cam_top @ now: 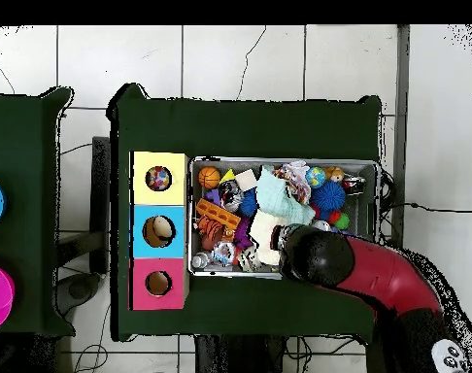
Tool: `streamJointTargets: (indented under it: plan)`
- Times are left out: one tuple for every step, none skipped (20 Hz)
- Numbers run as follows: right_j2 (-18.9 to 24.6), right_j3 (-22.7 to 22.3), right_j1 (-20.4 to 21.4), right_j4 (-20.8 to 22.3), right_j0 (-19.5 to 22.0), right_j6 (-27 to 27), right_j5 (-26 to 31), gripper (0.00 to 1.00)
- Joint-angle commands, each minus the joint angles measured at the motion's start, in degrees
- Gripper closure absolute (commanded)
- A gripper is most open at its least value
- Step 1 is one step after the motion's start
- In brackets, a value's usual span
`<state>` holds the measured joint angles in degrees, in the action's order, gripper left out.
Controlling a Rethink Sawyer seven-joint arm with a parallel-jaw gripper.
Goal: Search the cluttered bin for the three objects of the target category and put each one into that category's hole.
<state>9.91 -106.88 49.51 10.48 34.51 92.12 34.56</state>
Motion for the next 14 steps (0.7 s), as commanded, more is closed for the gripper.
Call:
streamJointTargets:
  plan:
    - [6.68, 5.06, -5.57, 5.5, 2.96, -4.89, -8.76, 0.0]
    - [7.4, 5.82, -6.42, 6.36, 3.21, -5.34, -10.06, 0.0]
    - [8.09, 6.4, -7.05, 7.22, 3.45, -5.74, -11.28, 0.0]
    - [8.49, 7.1, -7.56, 7.96, 3.51, -5.82, -12.05, 0.0]
    - [8.81, 7.68, -7.87, 8.67, 3.58, -5.96, -12.65, 0.0]
    - [9.21, 8.31, -8.2, 9.24, 3.69, -6.07, -12.97, 0.0]
    - [9.4, 8.74, -8.45, 9.83, 3.77, -5.76, -13.32, 0.0]
    - [9.81, 9.14, -8.7, 10.19, 3.97, -5.83, -13.56, 0.0]
    - [10.01, 9.27, -8.93, 10.62, 4.17, -5.52, -14.04, 0.0]
    - [10.18, 9.77, -9.41, 11.08, 4.19, -5.27, -14.42, 0.0]
    - [10.5, 9.83, -9.65, 11.5, 4.48, -5.04, -14.75, 0.0]
    - [10.76, 9.71, -9.64, 11.6, 4.66, -4.8, -15.03, 0.0]
    - [11.2, 9.55, -9.78, 11.64, 4.95, -4.37, -15.06, 0.0]
    - [11.82, 9.3, -9.86, 11.68, 5.27, -4.16, -15.31, 0.0]
